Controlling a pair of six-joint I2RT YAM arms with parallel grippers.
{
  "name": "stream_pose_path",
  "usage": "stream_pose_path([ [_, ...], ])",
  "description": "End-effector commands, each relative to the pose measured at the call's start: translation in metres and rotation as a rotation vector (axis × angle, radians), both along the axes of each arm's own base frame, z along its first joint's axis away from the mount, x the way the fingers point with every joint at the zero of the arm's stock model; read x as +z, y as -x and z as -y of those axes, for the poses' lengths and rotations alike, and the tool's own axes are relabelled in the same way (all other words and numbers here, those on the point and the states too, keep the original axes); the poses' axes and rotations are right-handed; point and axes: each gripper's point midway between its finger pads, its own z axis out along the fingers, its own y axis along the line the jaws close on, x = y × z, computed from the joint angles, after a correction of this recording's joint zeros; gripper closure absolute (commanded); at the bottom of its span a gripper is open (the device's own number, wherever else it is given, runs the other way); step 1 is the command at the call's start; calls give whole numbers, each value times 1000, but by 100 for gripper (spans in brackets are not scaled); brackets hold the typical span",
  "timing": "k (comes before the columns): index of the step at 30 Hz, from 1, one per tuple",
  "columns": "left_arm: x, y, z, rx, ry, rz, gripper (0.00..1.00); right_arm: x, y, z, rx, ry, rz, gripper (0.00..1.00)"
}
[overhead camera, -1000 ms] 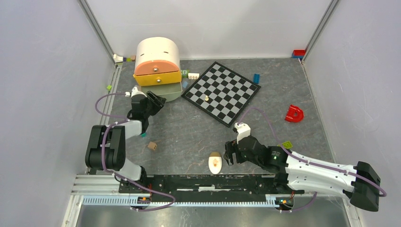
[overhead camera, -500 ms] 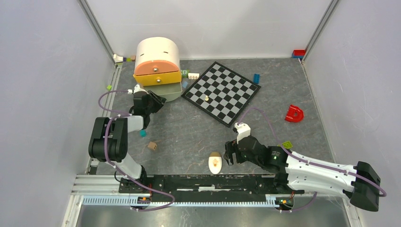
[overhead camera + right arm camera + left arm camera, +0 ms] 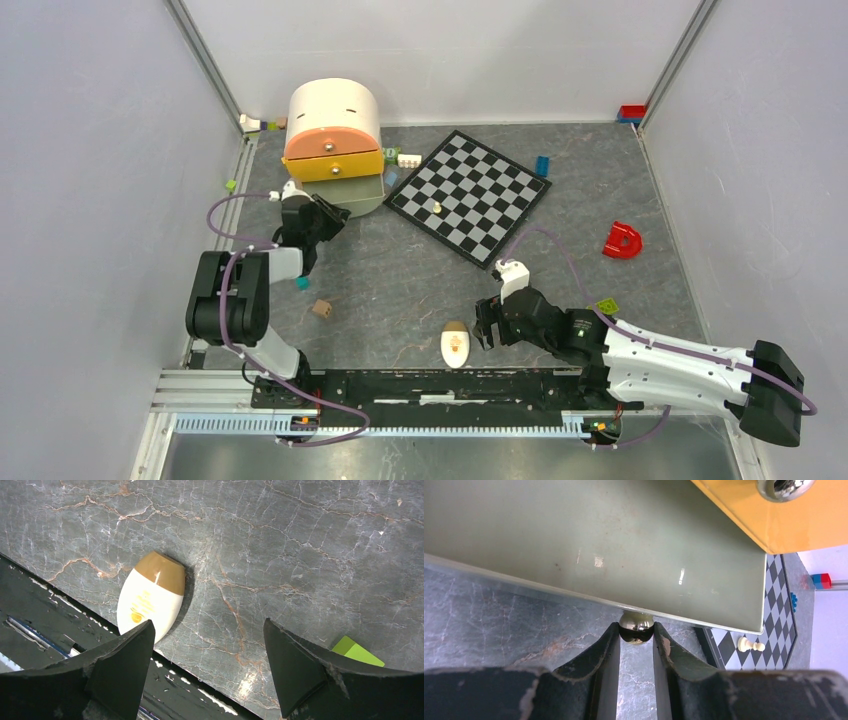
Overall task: Organize the makeup
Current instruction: Open the drawer in the storage box.
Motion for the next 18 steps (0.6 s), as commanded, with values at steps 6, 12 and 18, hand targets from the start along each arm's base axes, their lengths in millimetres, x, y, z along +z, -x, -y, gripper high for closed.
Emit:
stream_pose_path([
  [6,11,26,1,-9,0,30,71,7,-3,-2,-7,-20,16,14],
  [12,12,35,2,-16,1,31,67,8,-4,-3,-6,-26,19,14],
  [18,24,34,7,-36,25,43,52,20,-12,-7,-19,-28,54,13],
])
